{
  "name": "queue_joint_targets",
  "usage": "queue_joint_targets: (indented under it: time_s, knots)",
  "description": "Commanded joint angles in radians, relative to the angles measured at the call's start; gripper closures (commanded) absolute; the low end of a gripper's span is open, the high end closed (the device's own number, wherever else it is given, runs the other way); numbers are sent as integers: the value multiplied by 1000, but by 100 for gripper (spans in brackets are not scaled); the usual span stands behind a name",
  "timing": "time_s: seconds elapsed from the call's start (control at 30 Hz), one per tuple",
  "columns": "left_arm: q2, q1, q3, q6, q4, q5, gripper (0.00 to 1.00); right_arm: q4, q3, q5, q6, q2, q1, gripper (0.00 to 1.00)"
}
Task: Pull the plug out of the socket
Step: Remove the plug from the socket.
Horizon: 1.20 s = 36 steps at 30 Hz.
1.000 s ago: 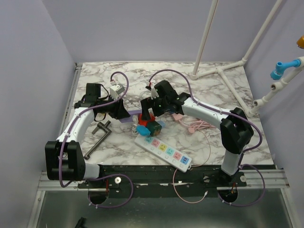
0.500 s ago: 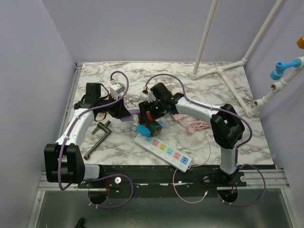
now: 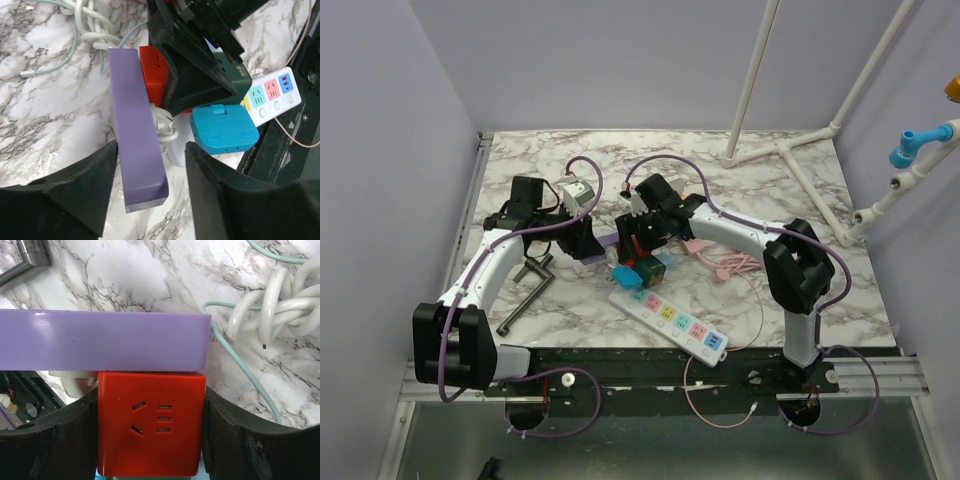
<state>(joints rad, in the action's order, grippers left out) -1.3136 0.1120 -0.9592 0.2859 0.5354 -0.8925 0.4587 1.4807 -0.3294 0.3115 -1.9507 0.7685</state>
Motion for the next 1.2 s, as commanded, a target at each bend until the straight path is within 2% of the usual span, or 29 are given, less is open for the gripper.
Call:
queue_joint_targets:
  time_s: [0.0,0.37,0.57,0.63,0.7,0.77,0.83,0.9,0.97,1.17]
  knots:
    - [-23,34,-37,50,84,-80,37,-30,60,36,-25,62,-1,58]
    - [-40,72,-20,111,124,-17,34,-23,100,66,-39,84,-1,60]
    - [-91,103,-42,75,91,158,35,-15,117,62,-38,106,2,60]
    - [-98,104,-54,56,74,193,32,-14,118,68,-39,113,3,60]
    - [-99,103,-61,47,59,224,20,-10,115,72,-44,116,6,60]
    - [-103,102,-79,61,81,219,19,-8,110,77,-46,114,8,60]
    - [-104,101,-86,71,103,206,28,-8,107,86,-49,111,11,60]
    - [-114,101,-98,82,132,190,51,-6,105,92,-52,111,14,60]
    - [-116,101,-103,95,150,190,68,-5,105,96,-56,109,15,60]
    - [-127,115,-109,84,145,220,90,-3,116,106,-59,108,20,60]
